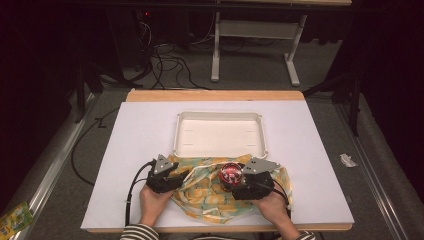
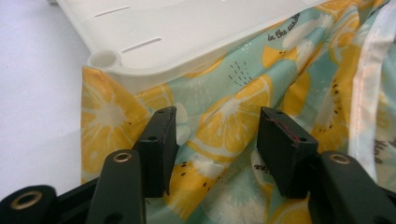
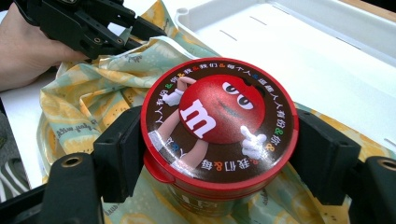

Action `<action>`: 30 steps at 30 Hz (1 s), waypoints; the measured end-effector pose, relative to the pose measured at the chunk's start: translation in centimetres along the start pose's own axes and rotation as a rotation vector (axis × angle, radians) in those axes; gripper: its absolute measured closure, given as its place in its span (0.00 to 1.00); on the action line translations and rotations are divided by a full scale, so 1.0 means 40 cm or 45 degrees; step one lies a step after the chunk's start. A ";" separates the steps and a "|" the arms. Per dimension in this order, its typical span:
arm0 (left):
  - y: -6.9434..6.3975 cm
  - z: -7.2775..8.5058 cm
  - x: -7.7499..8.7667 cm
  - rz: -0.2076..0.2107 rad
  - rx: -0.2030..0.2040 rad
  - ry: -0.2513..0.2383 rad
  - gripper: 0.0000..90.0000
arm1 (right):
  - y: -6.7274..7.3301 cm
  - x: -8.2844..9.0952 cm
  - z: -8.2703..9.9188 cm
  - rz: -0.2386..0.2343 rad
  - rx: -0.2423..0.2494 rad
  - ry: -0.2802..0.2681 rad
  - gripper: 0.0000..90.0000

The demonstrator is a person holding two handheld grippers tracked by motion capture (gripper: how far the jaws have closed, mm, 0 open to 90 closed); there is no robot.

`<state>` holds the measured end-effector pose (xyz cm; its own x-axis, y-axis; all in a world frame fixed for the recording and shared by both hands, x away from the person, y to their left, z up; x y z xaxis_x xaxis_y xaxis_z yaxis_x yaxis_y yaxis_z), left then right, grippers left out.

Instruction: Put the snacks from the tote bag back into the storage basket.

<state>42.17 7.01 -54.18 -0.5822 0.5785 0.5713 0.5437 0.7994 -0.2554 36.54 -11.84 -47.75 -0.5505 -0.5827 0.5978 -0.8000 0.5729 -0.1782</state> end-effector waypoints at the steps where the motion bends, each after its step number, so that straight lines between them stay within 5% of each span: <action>1: 0.000 0.000 0.000 0.001 0.000 0.001 0.53 | -0.001 0.001 0.000 -0.001 0.001 0.001 0.29; 30: 0.000 0.000 0.001 0.000 -0.003 0.001 0.53 | -0.021 0.031 -0.013 -0.003 -0.015 -0.011 0.29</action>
<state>42.14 7.05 -54.15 -0.5814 0.5786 0.5720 0.5455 0.7988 -0.2536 36.64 -12.74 -46.45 -0.5506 -0.5889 0.5917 -0.7985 0.5781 -0.1678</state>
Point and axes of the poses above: each handheld gripper's, and its own axes: x roughly backward along the jaws, z roughly out of its underside, y roughly to its left, the point moved 10 cm from there along -x, roughly forward along the jaws, and after that the axes turned 13 degrees about x, right-handed, at the moved point
